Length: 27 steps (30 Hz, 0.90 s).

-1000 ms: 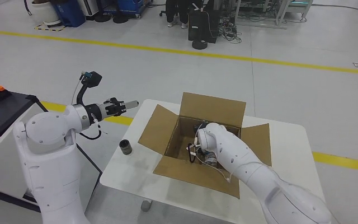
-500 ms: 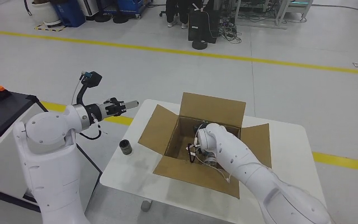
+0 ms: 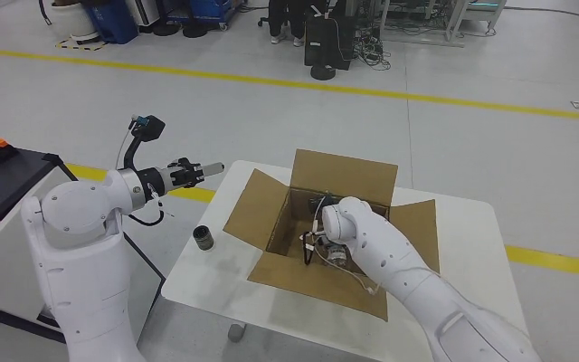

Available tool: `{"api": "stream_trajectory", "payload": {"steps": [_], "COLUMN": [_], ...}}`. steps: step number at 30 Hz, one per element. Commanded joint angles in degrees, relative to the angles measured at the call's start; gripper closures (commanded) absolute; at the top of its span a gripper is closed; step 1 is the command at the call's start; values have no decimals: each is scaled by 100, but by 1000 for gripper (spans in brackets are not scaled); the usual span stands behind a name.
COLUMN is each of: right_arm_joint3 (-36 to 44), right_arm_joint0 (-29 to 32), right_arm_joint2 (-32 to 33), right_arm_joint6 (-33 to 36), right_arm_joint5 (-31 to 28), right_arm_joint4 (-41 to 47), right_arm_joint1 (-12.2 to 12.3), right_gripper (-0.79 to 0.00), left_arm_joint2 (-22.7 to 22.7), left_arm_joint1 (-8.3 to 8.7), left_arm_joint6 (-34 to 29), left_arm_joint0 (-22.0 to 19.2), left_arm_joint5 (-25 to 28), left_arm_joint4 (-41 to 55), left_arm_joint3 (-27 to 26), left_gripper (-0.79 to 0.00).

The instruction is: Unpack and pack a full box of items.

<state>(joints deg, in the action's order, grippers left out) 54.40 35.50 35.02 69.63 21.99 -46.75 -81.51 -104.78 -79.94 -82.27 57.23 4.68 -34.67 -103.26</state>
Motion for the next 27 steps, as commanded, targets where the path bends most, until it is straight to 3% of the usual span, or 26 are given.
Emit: {"api": "stream_trajectory", "payload": {"steps": [1,21,22,23,24,25,27], "right_arm_joint3": [147,1316,1302,1307,1331,1364,1448], "right_arm_joint0": [75,730,729,734,742,744,763], "right_arm_joint2": [96,910,913,912,914,923,936], "right_arm_joint6": [59,403,399,380,385,392,394], "right_arm_joint5": [5,-7,10,43,48,61,101], "right_arm_joint4": [-40,-569,-608,-639,-638,-654,-753], "right_arm_joint1": [53,420,419,414,408,406,412], "right_gripper": [0,0,-129,-351,-733,-785,-785], "left_arm_joint2": [0,0,0,0,0,0,0], "left_arm_joint1": [0,0,0,0,0,0,0], "left_arm_joint6": [0,0,0,0,0,0,0], "left_arm_joint0": [0,0,0,0,0,0,0], "left_arm_joint5": [0,0,0,0,0,0,0], "left_arm_joint4": [0,0,0,0,0,0,0], "left_arm_joint3": [0,0,0,0,0,0,0], "left_gripper": [-785,-785,-785,-785,-785,-785,-785]}}
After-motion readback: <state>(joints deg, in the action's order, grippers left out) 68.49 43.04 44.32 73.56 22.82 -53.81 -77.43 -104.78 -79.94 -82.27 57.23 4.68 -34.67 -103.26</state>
